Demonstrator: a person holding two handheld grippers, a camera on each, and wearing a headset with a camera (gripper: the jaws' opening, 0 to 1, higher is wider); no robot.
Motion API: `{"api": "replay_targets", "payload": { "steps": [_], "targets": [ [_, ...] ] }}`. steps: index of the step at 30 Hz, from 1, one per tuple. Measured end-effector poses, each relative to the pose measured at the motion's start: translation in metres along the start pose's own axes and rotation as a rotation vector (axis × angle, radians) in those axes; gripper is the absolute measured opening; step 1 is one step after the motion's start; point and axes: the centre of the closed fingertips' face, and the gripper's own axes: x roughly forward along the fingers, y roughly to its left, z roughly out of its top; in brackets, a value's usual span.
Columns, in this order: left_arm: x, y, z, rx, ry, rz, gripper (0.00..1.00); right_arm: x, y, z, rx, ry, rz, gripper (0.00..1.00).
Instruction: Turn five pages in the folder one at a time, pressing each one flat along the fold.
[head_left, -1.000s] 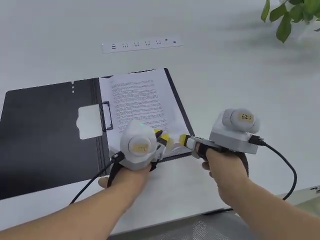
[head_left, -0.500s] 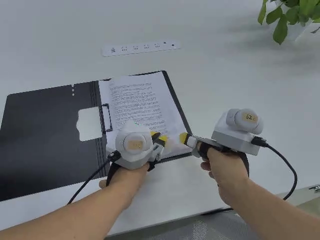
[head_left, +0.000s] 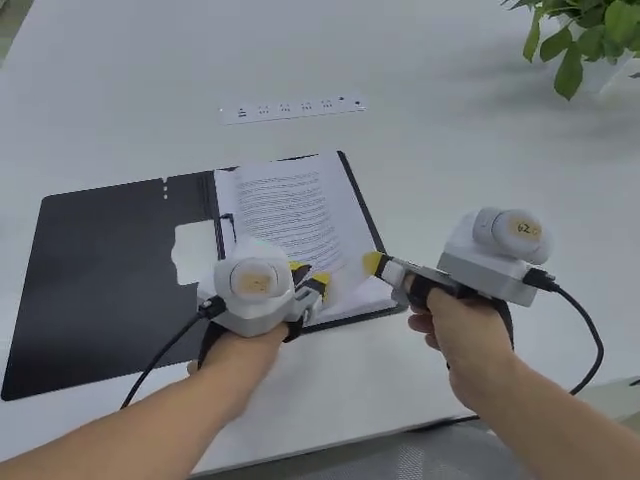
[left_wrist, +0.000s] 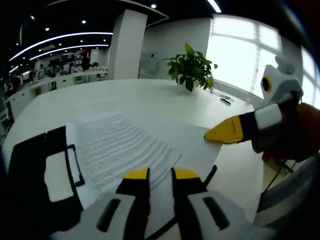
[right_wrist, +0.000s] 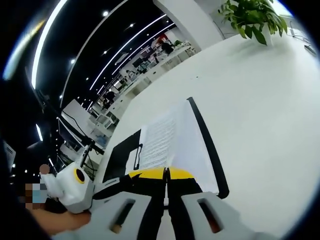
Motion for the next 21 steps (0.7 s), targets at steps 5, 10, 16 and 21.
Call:
{"api": "replay_targets", "payload": {
  "steps": [5,10,16,21],
  "targets": [
    [-0.022,0.008,0.008,0.013,-0.007,0.006,0.19,-0.004,0.018,0.006,-0.013,-0.02,0.033,0.0],
    [-0.048,0.013,0.016,0.031,-0.02,0.016,0.23,-0.008,0.036,0.011,-0.038,-0.034,0.063,0.0],
    [-0.088,0.025,0.029,0.027,-0.054,0.041,0.25,-0.012,0.075,0.019,-0.08,-0.059,0.131,0.0],
    [-0.123,0.037,0.031,0.022,-0.07,0.077,0.26,-0.008,0.108,0.014,-0.121,-0.058,0.186,0.0]
  ]
}}
